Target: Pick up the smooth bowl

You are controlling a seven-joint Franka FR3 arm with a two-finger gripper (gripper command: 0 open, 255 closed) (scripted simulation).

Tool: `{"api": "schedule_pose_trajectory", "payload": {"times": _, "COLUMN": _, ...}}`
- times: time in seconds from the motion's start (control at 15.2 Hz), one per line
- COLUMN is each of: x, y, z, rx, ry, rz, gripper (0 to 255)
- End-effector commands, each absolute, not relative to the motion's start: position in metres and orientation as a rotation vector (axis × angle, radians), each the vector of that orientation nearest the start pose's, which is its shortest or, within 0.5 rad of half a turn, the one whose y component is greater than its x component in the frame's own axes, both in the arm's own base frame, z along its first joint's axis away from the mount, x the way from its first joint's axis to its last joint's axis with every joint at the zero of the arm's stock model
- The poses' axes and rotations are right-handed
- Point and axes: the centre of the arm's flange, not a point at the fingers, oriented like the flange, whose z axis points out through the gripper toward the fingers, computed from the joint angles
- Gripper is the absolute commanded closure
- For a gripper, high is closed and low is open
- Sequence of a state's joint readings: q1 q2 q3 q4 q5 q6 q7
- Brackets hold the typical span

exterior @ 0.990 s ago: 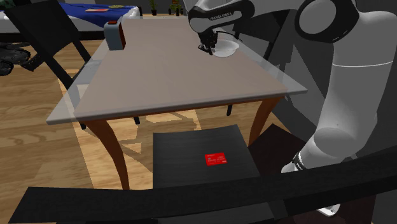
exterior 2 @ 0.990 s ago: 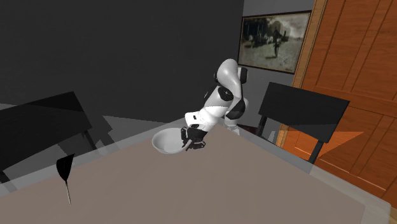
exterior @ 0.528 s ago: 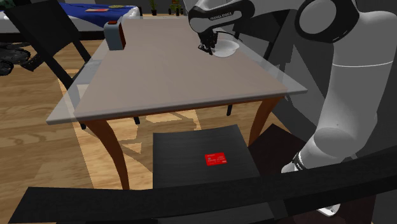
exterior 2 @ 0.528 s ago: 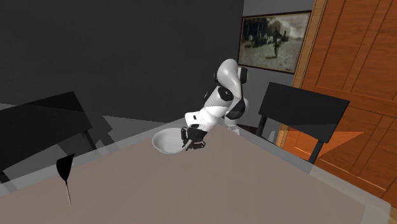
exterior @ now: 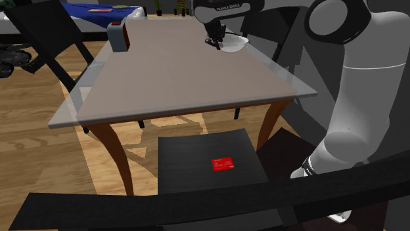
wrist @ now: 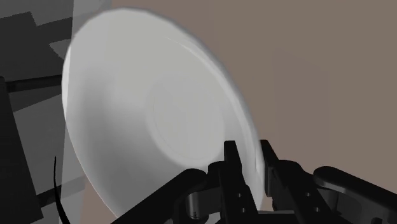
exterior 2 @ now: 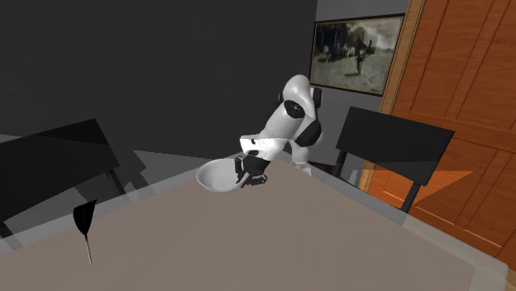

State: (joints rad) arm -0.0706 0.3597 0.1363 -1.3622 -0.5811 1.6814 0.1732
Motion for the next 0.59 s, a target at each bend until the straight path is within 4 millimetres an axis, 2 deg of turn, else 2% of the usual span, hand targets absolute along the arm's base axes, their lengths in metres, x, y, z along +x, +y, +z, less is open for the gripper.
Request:
{"api": "schedule_pose_trajectory", "payload": {"times": 0.0, "x": 0.668, "y": -0.025, "z": 0.538, "rx": 2.612, "ry": -0.051, "rz": 0.036, "gripper": 255}}
{"api": "schedule_pose_trajectory", "payload": {"times": 0.4, "x": 0.668, "y": -0.025, "z": 0.570, "rx": 2.612, "ry": -0.051, "rz": 0.036, "gripper": 255}}
{"api": "schedule_pose_trajectory", "payload": {"times": 0.53, "x": 0.668, "y": -0.025, "z": 0.571, "rx": 2.612, "ry": -0.051, "rz": 0.036, "gripper": 255}}
